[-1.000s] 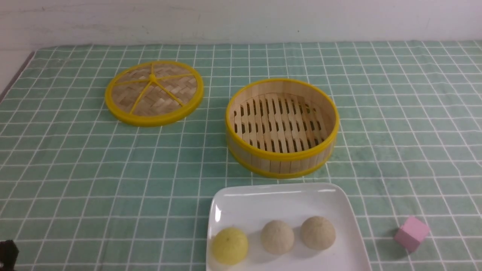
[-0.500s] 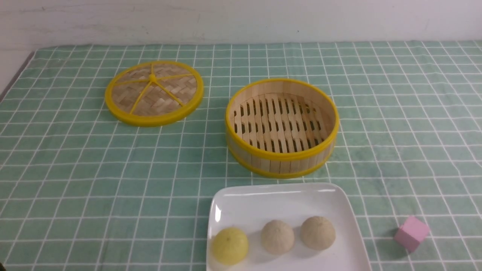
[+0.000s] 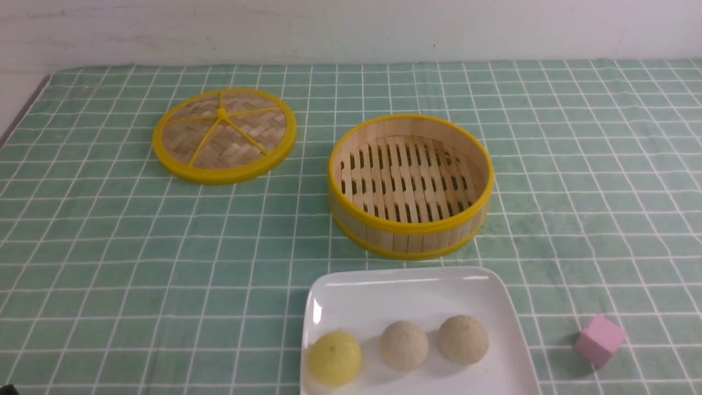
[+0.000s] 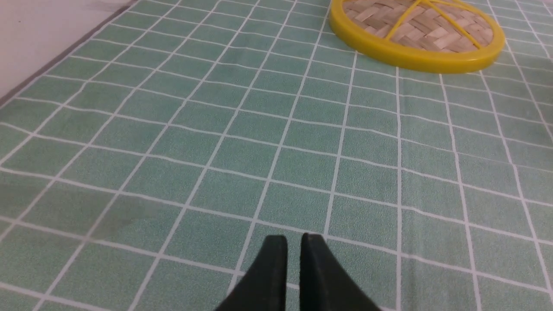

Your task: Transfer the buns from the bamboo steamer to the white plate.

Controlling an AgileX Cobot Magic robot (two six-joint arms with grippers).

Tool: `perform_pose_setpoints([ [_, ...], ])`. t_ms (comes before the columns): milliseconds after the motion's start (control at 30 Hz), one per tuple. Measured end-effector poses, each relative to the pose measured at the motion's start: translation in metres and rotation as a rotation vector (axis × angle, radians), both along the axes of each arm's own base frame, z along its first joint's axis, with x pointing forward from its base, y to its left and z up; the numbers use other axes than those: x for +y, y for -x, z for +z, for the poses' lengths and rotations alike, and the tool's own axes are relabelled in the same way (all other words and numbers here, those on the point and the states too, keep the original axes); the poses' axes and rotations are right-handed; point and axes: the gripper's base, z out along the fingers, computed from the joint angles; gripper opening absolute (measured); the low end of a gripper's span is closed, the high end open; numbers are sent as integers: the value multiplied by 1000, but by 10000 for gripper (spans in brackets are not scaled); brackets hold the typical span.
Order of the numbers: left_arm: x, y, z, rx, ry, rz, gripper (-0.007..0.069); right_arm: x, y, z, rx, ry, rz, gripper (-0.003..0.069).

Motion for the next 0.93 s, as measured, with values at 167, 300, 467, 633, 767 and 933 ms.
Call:
perform_pose_setpoints([
  [167,0,0,0,1,0,0,84,0,0,0,0,0,0,148],
  [300,0,0,0,1,0,0,86,0,0,0,0,0,0,153],
  [467,0,0,0,2,0,0,94,0,0,0,0,0,0,162],
  [633,0,0,0,2,0,0,97,0,0,0,0,0,0,167],
  [767,0,0,0,2,0,0,104,0,0,0,0,0,0,174],
  [933,0,0,0,2,0,0,106,0,0,0,0,0,0,183],
])
